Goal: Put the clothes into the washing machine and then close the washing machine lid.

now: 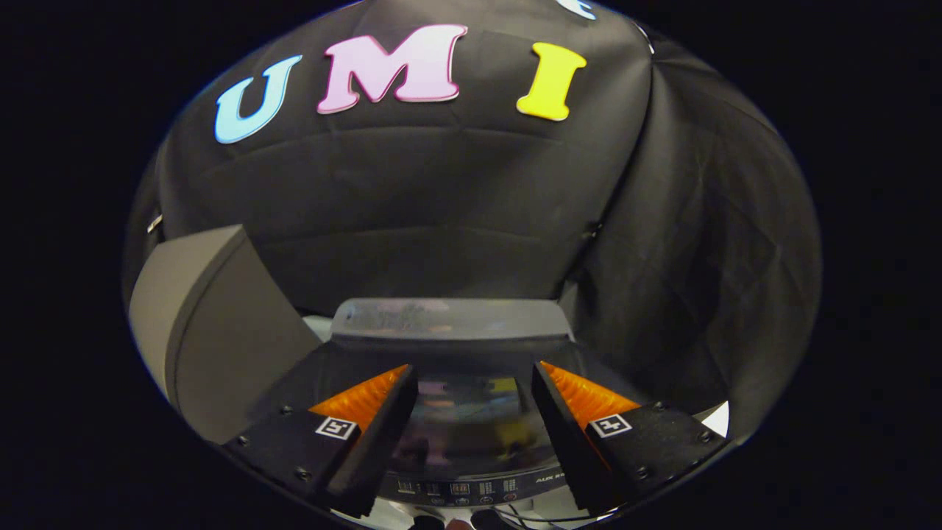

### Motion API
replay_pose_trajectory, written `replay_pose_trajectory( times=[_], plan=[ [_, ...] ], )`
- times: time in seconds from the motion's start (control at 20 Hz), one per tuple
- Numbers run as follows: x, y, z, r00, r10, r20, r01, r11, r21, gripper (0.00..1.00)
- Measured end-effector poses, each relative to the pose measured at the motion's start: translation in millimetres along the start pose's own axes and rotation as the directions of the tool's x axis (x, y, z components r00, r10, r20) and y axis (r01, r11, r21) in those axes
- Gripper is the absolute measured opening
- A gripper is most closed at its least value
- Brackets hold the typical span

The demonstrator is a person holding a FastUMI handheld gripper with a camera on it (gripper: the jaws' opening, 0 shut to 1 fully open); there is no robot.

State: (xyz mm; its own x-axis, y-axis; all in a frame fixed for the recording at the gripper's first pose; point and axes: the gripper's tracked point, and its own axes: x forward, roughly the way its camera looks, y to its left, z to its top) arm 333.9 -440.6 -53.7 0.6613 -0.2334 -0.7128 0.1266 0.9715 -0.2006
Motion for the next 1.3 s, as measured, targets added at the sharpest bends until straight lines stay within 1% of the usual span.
replay_pose_trajectory(
  times=[0.25, 0.4, 0.5, 0.65, 0.8, 0.9, 1.0, 1.15, 1.3],
  plan=[
    [-2, -2, -1, 0.998, 0.003, -0.055, -0.002, 1.0, 0.031, 0.99],
    [-2, -1, 1, 0.999, 0.0, -0.047, 0.001, 1.0, 0.028, 0.99],
    [-4, 0, 3, 1.0, 0.003, -0.011, -0.003, 0.999, 0.033, 0.99],
    [-5, -2, 6, 0.996, 0.004, 0.09, -0.008, 0.999, 0.044, 0.99],
    [-21, 0, 31, 0.984, 0.008, 0.178, -0.017, 0.999, 0.05, 0.99],
    [-43, -2, 55, 0.97, 0.017, 0.244, -0.029, 0.999, 0.046, 0.99],
    [-63, 0, 74, 0.948, 0.028, 0.318, -0.04, 0.999, 0.031, 0.99],
    [-95, -5, 103, 0.906, 0.017, 0.423, -0.028, 0.999, 0.018, 0.99],
    [-128, 1, 131, 0.86, 0.037, 0.509, -0.051, 0.999, 0.014, 0.99]
  ],
)
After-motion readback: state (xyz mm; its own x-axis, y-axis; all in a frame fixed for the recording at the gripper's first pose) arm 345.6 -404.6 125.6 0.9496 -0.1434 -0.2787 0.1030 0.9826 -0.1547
